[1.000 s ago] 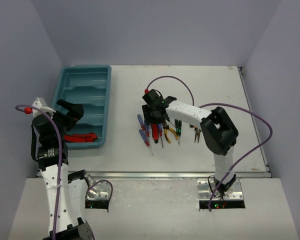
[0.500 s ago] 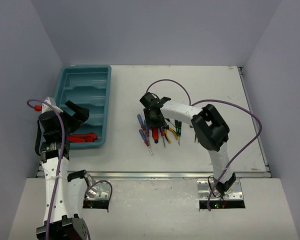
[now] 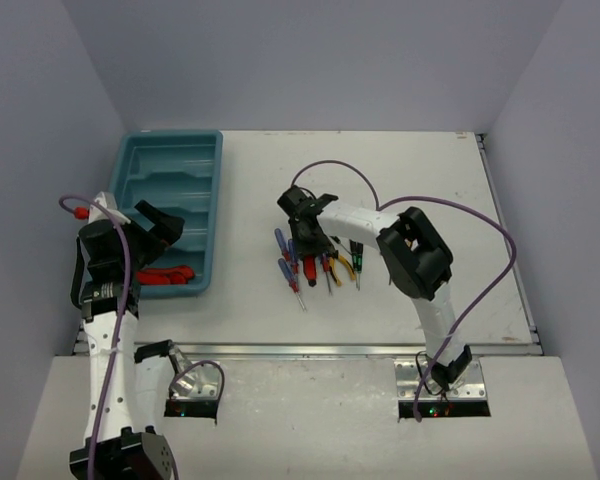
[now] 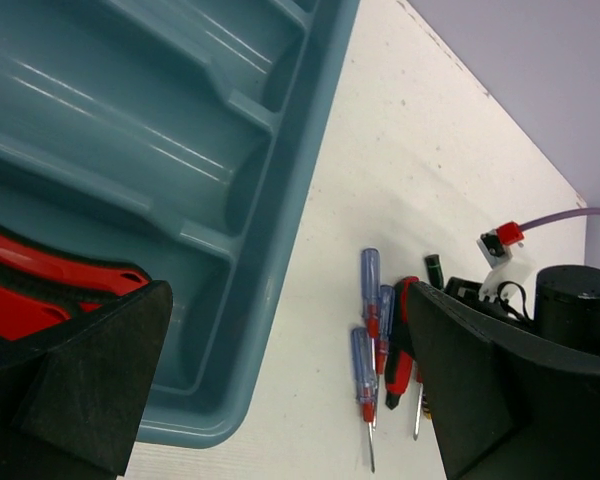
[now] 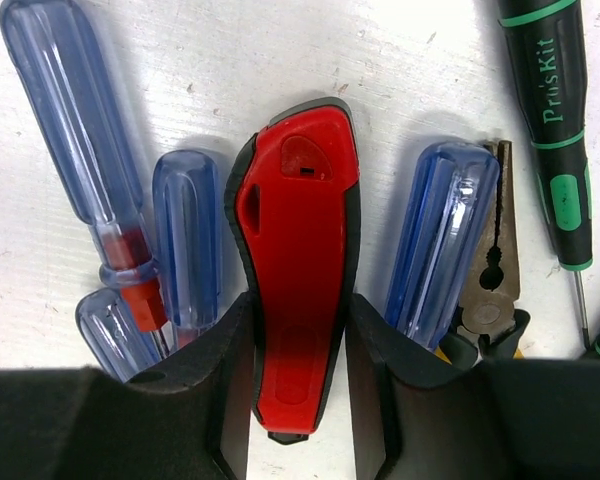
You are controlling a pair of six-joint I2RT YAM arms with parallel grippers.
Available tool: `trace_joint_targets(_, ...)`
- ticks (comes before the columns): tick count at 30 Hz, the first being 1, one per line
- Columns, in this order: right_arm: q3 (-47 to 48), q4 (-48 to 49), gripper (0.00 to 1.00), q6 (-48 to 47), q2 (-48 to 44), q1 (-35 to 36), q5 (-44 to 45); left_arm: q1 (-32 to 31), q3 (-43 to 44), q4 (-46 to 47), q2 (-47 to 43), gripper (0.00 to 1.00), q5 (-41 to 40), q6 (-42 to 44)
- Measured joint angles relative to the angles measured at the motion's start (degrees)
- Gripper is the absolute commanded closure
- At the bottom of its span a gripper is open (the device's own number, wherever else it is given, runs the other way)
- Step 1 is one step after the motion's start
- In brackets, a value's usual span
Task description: Sort the tools into containers
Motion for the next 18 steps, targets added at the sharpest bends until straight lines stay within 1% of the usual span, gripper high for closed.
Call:
trace_joint_targets(3,-0.82,-0.37,0.89,-0.12,-1.19,0.02,0.19,-0.41,0.08,1.50,1.67,0.00,3.19,-0.83)
trace_joint_targets(5,-1.70,-1.25,0.93,-0.30,-3.70,0.07,0.45,-2.09,0.06,3.25,3.17,0.00,5.42,-2.09)
trace_joint_targets(7,-2.78,-1.38,0.96,-1.01,-7.70,0.15,0.27,-6.22,-0.04,5.74,4.75,0.00,6.64,-3.79)
trace_joint_targets(10,-5.56,0.95,0.97,-2.65,-16.53,0.40,-2.34,-14.58,-0.35,11.23,7.36,0.00,8.87,-6.88)
trace_joint_targets(12,-8.10,4.80,0.96,-3.63,-22.24,0.61,-5.44,-18.37,-1.85,16.68,8.43,0.00,10.80,-9.46)
trace_joint_targets(14,-12.62,9.92,0.96,-4.64,-28.20,0.83,-9.18,-20.57,-5.19,24.83,8.63,0.00,12.93,-13.96)
trace_joint_targets(16,-16.59,12.52,0.96,-5.16,-33.47,1.05,-12.79,-23.15,-8.45,31.35,8.77,0.00,13.21,-18.08)
trace_joint_targets(18,-18.06,13.72,0.96,-5.24,-36.04,1.20,-15.22,-26.74,-9.85,34.82,9.40,0.01,12.33,-20.75)
